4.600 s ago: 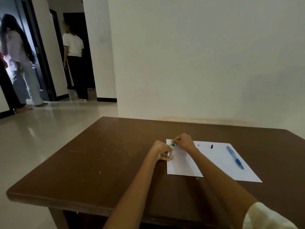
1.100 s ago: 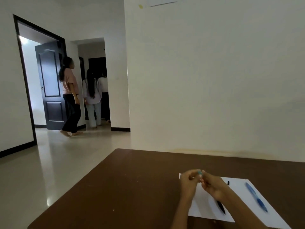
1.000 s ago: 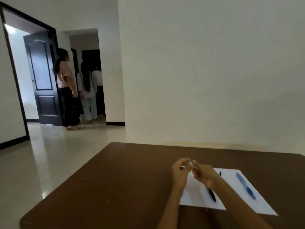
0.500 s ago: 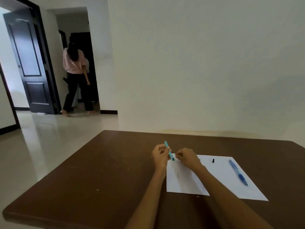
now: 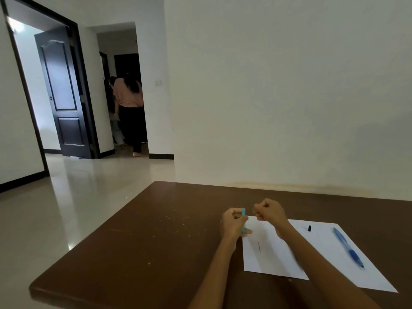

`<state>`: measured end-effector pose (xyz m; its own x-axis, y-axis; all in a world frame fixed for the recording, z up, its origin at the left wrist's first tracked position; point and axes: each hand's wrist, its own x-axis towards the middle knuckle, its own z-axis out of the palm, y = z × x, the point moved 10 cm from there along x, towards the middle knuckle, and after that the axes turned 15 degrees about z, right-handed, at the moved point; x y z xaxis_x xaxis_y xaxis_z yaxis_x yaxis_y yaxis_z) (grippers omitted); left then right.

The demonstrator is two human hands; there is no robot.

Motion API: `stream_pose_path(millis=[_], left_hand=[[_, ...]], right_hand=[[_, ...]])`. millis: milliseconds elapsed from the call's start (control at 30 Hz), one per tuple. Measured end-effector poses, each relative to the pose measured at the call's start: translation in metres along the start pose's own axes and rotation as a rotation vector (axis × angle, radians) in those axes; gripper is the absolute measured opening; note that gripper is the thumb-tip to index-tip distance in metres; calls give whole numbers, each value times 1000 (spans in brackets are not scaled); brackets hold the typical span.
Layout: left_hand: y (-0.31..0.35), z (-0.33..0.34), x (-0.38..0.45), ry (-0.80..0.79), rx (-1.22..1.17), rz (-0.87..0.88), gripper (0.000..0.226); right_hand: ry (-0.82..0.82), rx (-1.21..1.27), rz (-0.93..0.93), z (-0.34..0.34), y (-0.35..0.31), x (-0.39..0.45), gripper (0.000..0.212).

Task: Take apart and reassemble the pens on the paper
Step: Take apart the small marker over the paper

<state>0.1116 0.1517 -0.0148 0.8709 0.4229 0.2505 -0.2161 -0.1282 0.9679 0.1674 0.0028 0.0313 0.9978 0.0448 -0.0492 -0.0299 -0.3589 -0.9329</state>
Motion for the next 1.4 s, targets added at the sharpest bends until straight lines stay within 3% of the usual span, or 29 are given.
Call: stream_pose_path(millis=[167,400,700,933,1400], left_hand=[[9,19,-4,-134,20,34,25],[13,9,-8,-47,-34,30,10],[15,6,-7,-19,-51,25,26],[15,11,-10,-46,-29,16,24],[8,14,-19,-47,-34,-52,22]], right_hand=[[-74,53,-51,1,-20,-5,8],[-196,4,-92,12,-23,-12,14],[-170,98,-29,9,-16,-14,21],[-130,173,17,7,-7,-12,20],[-238,-65,77,11,-3,-9,21]])
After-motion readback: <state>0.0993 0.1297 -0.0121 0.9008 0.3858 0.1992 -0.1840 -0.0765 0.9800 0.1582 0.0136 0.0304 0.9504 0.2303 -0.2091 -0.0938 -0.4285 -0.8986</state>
